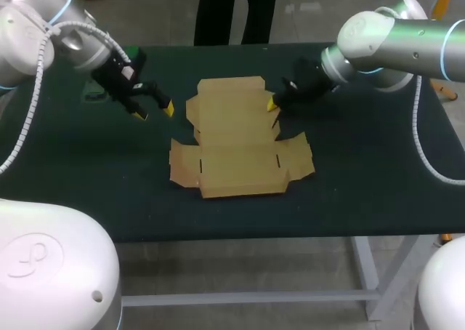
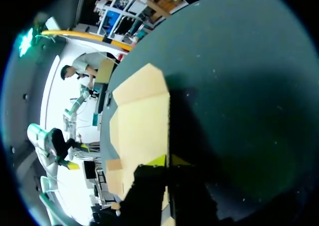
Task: Assemble the packaging by folding the flat box into shape, placing the metal phone stand inside, and closing the box properly
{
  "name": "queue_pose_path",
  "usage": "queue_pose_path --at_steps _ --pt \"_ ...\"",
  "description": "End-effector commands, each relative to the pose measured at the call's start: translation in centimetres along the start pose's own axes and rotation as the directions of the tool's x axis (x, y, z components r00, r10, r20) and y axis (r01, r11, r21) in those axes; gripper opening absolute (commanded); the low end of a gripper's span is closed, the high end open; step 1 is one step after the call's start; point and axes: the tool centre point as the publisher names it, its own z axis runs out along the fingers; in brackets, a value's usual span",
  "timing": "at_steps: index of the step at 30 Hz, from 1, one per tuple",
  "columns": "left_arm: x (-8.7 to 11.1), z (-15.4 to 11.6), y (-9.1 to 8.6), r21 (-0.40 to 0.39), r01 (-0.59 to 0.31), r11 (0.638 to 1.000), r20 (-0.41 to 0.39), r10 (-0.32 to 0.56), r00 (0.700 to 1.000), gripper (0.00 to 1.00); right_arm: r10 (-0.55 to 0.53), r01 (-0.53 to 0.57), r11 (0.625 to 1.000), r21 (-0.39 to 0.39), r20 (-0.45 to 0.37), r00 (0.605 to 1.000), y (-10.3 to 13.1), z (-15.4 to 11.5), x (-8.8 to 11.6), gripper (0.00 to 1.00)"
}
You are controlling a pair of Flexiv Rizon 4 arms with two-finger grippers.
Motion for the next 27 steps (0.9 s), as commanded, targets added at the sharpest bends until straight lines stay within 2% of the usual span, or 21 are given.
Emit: queue_pose_path --at_steps 1,9,15,17,20,22,27 --pt "0.1 0.0 -0.1 -0.005 -0.014 1.000 -0.006 0.014 1.000 1.00 -0.014 0.013 1.000 -0.022 -0.018 1.000 -0.8 -0.7 0.2 0.00" --pt "0.5 0.4 -0.7 0.043 -0.093 0.995 -0.027 0.094 0.995 1.00 -0.061 0.058 0.997 -0.051 -0.058 0.996 -1.0 -1.8 1.2 0.00" --pt "0.6 0.3 -1.2 0.125 -0.153 0.980 -0.001 0.155 0.988 1.00 -0.109 0.102 0.992 -0.078 -0.099 0.989 -1.0 -2.9 1.9 0.00" --pt "0.6 0.2 -1.4 0.184 -0.175 0.967 0.031 0.173 0.984 1.00 -0.132 0.122 0.988 -0.090 -0.121 0.984 -1.1 -3.3 2.1 0.00" --pt "0.6 0.1 -1.5 0.252 -0.218 0.943 0.025 0.218 0.976 1.00 -0.164 0.151 0.984 -0.095 -0.154 0.974 -1.1 -3.9 2.6 0.00" --pt "0.6 0.1 -1.5 0.252 -0.218 0.943 0.025 0.218 0.976 1.00 -0.187 0.172 0.981 -0.093 -0.181 0.966 -1.1 -4.2 2.9 0.00" --pt "0.6 0.1 -1.5 0.252 -0.218 0.943 0.025 0.218 0.976 1.00 -0.187 0.172 0.981 -0.093 -0.181 0.966 -1.1 -4.2 2.9 0.00"
